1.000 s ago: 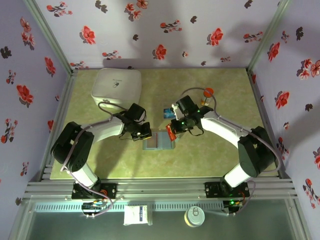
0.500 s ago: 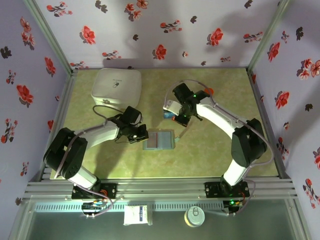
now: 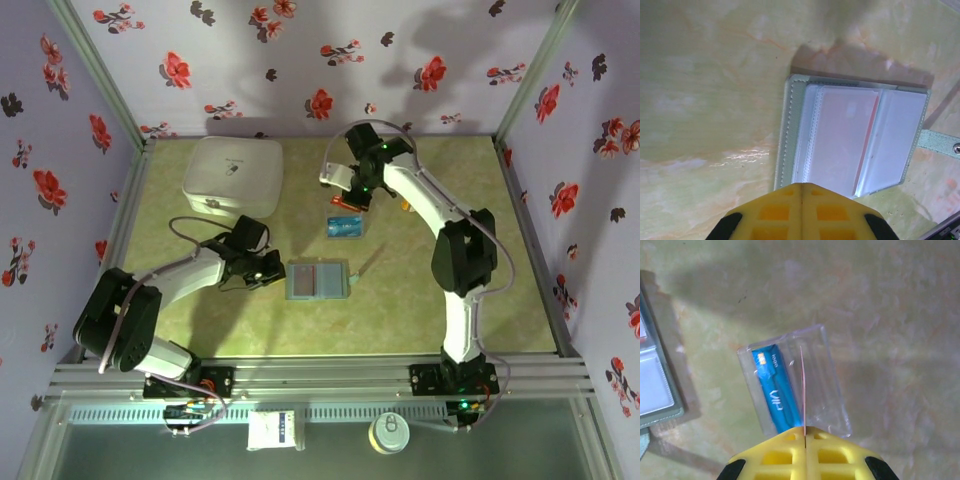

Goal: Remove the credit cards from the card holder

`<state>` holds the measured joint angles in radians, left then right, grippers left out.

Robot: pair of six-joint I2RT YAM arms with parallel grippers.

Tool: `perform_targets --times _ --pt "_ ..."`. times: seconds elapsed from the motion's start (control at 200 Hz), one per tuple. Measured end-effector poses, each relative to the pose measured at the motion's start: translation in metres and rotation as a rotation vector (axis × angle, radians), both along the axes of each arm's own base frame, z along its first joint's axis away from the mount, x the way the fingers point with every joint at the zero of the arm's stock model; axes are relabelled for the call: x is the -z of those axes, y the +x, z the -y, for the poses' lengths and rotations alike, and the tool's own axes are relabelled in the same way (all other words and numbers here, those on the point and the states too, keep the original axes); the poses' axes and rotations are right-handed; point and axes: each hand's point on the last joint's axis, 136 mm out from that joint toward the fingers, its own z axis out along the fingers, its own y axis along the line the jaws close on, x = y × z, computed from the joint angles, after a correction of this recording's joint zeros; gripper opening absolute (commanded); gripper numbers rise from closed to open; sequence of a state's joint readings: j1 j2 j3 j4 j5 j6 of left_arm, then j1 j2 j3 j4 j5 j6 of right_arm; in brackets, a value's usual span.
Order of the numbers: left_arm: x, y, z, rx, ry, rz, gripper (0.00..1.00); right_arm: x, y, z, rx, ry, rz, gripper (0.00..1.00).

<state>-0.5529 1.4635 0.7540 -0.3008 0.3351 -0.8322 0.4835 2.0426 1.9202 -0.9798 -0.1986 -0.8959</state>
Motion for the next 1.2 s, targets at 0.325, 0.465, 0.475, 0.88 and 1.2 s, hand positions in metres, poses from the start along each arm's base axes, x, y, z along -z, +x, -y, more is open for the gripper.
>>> perform_targets --times 0.325,0.465,0.475,0.88,1.2 --pt "0.002 0.004 -0.010 -0.032 0.011 -0.012 0.03 0.028 0.018 -0.005 -0.052 -0.012 -0.069 0.00" --pt "0.003 0.005 -0.014 -0.043 0.013 -0.016 0.03 0.048 0.014 0.001 -0.069 -0.052 -0.123 0.00" --pt "0.003 0.005 -0.014 -0.043 0.013 -0.016 0.02 0.049 0.013 0.001 -0.070 -0.054 -0.126 0.00" --pt "0.009 0.005 -0.018 -0.039 0.030 -0.032 0.03 0.056 0.026 0.002 -0.036 -0.087 -0.133 0.21" --pt "0.011 0.005 -0.019 -0.035 0.029 -0.038 0.03 0.051 0.062 0.007 0.069 -0.101 -0.002 0.21"
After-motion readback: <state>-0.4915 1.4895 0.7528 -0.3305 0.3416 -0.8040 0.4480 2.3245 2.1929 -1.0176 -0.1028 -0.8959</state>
